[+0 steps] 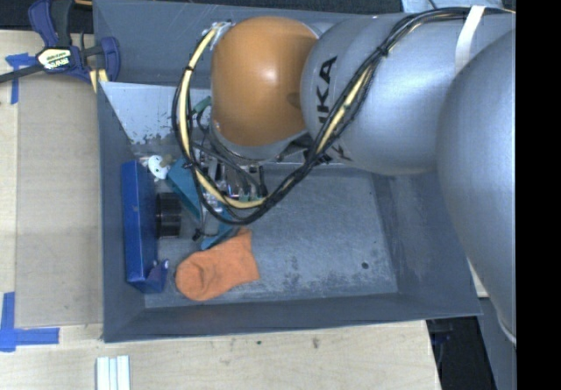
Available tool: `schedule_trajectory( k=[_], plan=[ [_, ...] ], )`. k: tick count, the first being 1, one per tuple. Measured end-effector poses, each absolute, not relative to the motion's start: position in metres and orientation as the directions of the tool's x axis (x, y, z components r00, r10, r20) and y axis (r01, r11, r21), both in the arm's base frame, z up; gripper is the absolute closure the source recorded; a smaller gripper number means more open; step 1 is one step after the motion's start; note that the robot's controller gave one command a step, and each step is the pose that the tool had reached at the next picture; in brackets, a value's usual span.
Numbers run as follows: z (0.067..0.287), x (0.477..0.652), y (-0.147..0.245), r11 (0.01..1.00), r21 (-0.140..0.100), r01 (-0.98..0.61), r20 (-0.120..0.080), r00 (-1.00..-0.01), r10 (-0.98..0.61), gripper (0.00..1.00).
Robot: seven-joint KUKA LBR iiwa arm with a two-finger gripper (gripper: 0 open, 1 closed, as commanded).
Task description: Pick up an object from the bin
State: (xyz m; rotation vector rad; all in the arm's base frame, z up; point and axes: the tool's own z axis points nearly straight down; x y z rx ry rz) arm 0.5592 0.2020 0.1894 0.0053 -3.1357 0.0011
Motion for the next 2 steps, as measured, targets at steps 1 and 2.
schedule_trajectory(
  k=[1, 2],
  plan=[
    [0.194, 0.561, 0.201, 1.0, 0.001, 0.0, -0.002, -1.0, 0.0, 0.0],
    [0.147, 0.534, 0.189, 0.991, 0.001, -0.132, -0.004, -0.991, -0.132, 0.0]
  ],
)
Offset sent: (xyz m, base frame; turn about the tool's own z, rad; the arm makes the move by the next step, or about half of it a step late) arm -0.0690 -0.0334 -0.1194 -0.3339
